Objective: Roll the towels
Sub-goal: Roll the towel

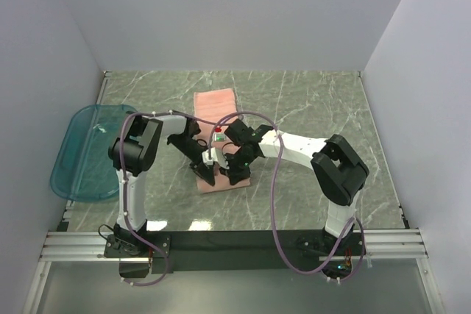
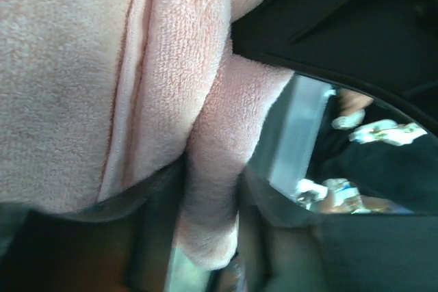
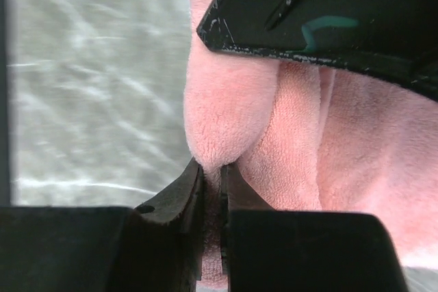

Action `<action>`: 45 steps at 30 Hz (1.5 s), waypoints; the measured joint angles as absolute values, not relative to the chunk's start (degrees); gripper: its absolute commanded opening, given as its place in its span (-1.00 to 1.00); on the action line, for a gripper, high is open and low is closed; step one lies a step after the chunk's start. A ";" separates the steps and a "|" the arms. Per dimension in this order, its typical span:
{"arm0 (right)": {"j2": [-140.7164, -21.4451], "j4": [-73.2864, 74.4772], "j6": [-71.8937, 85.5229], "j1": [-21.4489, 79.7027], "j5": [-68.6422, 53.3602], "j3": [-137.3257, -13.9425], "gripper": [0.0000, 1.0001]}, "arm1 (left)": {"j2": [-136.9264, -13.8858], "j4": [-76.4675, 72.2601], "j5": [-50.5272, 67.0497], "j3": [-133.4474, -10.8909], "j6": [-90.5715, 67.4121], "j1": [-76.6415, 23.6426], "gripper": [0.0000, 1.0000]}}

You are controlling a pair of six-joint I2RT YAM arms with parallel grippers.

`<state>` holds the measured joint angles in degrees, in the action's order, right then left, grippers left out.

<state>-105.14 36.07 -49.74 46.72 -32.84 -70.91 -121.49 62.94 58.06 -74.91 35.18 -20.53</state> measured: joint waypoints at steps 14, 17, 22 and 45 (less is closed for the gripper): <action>-109.86 46.11 -49.56 45.08 -40.49 -74.74 -1.00 | -116.79 51.33 57.69 -75.96 17.69 -7.29 0.23; -110.30 48.25 -49.58 44.95 -41.23 -75.24 -1.00 | -115.55 49.78 55.96 -79.26 16.43 -2.44 0.23; -117.03 56.99 -49.30 43.09 -45.87 -82.83 -1.00 | -105.12 43.86 51.96 -76.64 14.11 2.57 0.24; -141.91 81.41 -37.45 33.87 -64.93 -104.14 -1.00 | -66.52 23.11 11.66 -42.59 29.50 -48.49 0.37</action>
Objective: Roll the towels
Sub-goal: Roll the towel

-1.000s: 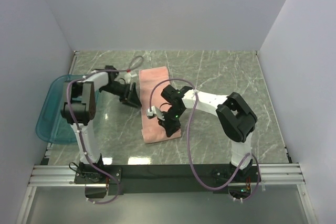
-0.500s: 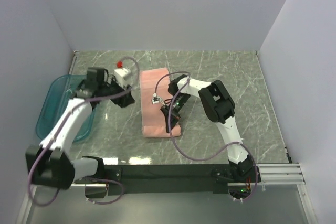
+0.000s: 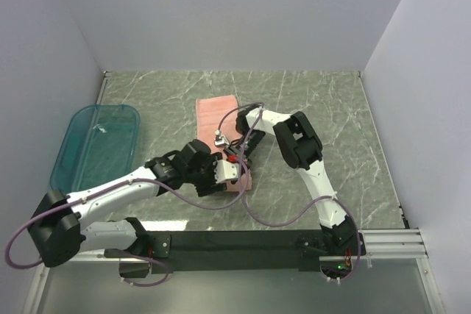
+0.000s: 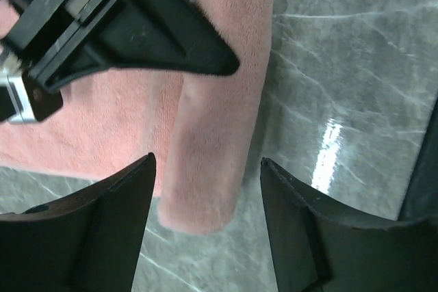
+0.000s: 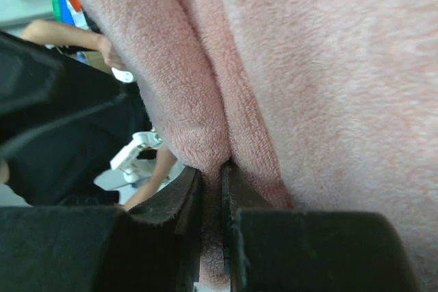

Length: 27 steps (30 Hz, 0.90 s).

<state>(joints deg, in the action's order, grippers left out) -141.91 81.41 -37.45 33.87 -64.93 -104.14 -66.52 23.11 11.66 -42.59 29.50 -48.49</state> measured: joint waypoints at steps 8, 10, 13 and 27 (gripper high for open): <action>-144.79 83.59 -31.24 33.87 -64.31 -107.72 -1.00 | -75.00 16.43 7.64 -40.80 34.39 -51.16 0.28; -144.81 83.59 -30.57 33.87 -64.18 -107.79 -1.00 | -76.82 16.05 7.42 -40.49 35.42 -51.48 0.16; -144.81 83.53 -29.69 33.80 -63.88 -107.98 -0.96 | -79.13 15.62 7.07 -40.49 36.36 -51.57 -0.12; -133.51 70.08 -24.88 23.31 -59.00 -100.38 -0.20 | -87.72 25.39 22.20 -49.54 37.54 -43.48 -0.99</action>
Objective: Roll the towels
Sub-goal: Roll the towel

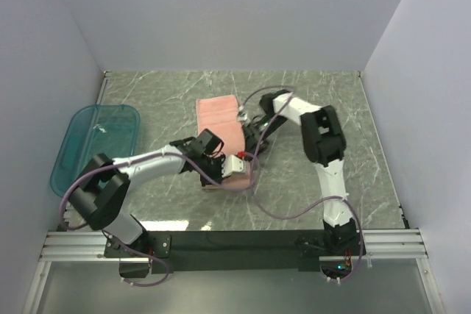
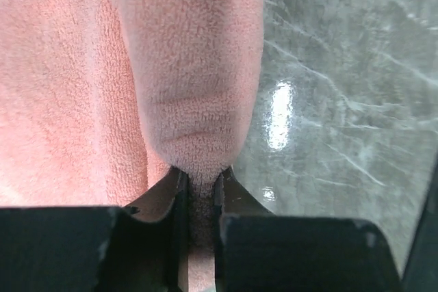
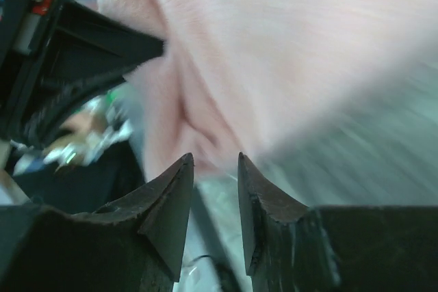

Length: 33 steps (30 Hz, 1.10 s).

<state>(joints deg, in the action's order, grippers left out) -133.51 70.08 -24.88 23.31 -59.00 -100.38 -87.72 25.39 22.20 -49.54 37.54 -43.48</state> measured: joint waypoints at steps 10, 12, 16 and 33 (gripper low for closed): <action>-113.27 56.60 -24.12 7.05 -51.40 -90.19 -0.19 | -104.90 44.45 41.39 -67.07 39.44 -31.83 -0.99; -106.69 52.51 -24.56 7.07 -49.17 -84.42 -0.18 | -108.71 48.49 44.84 -70.52 39.79 -29.89 -0.99; -89.82 42.92 -25.36 7.27 -45.32 -67.26 -0.13 | -115.55 56.25 49.36 -77.25 40.56 -27.53 -0.99; -70.19 20.45 -43.22 37.06 -31.38 -47.20 0.40 | -125.05 68.58 51.64 -87.92 40.80 -26.48 -0.95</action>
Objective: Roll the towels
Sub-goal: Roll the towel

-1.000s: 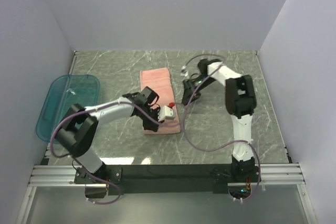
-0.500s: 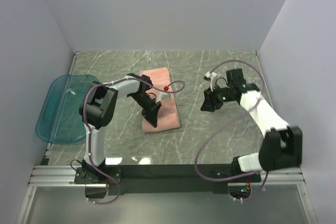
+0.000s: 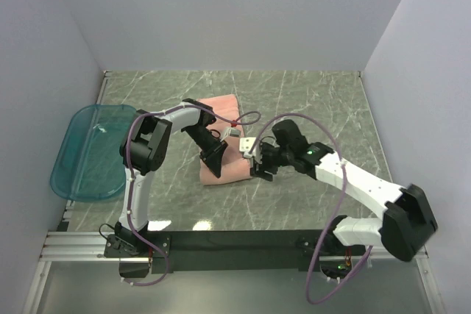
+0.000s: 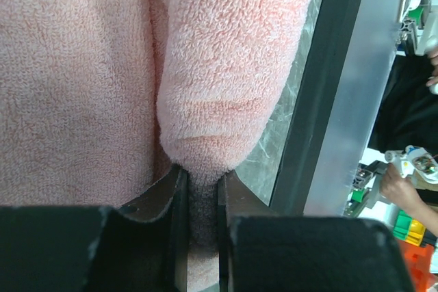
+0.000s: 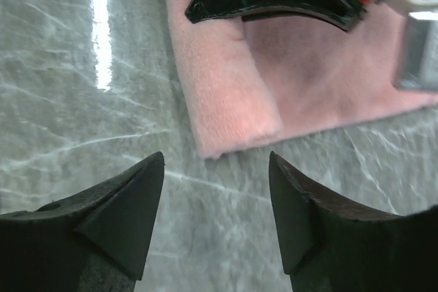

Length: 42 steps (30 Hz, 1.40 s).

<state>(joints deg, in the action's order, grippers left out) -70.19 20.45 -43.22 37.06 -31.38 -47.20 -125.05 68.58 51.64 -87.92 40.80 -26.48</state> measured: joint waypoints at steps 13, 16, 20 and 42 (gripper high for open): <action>-90.32 12.73 -50.68 45.17 -26.15 -51.64 0.11 | -127.37 71.20 51.55 -90.50 38.87 -26.44 -0.89; -94.91 14.81 -51.62 44.95 -26.06 -56.42 -0.45 | -127.37 71.05 51.53 -90.35 38.13 -26.11 -0.84; -98.02 21.61 -53.15 44.97 -27.18 -62.00 -0.98 | -127.33 70.91 52.12 -89.58 36.99 -24.80 -0.67; -109.86 35.73 -44.58 41.82 -44.66 -75.79 -1.00 | -104.60 50.00 50.57 -81.49 21.91 -2.92 -0.01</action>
